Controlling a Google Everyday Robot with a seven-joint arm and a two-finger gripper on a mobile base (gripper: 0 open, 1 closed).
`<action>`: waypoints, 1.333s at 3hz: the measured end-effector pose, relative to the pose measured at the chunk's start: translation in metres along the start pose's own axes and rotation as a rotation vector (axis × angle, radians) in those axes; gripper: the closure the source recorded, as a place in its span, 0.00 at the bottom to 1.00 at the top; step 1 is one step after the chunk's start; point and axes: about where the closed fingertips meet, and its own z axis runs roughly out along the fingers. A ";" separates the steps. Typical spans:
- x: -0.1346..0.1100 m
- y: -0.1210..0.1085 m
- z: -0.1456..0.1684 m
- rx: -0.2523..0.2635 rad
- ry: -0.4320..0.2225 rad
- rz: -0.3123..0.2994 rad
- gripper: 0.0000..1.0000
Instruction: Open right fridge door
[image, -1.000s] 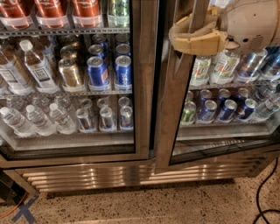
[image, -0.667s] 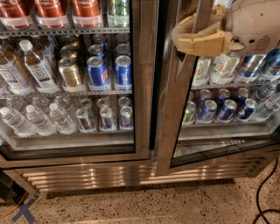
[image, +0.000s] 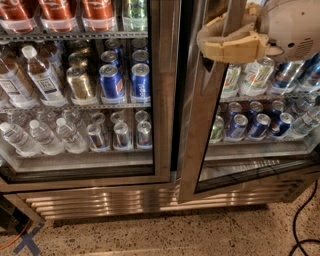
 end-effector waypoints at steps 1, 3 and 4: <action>0.000 0.000 -0.002 0.000 0.000 0.000 1.00; -0.005 0.006 -0.007 0.014 0.011 0.002 1.00; -0.005 0.006 -0.007 0.014 0.011 0.002 0.81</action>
Offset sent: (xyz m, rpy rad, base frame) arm -0.1154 -0.0155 0.0544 -0.0750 -0.0129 -0.2220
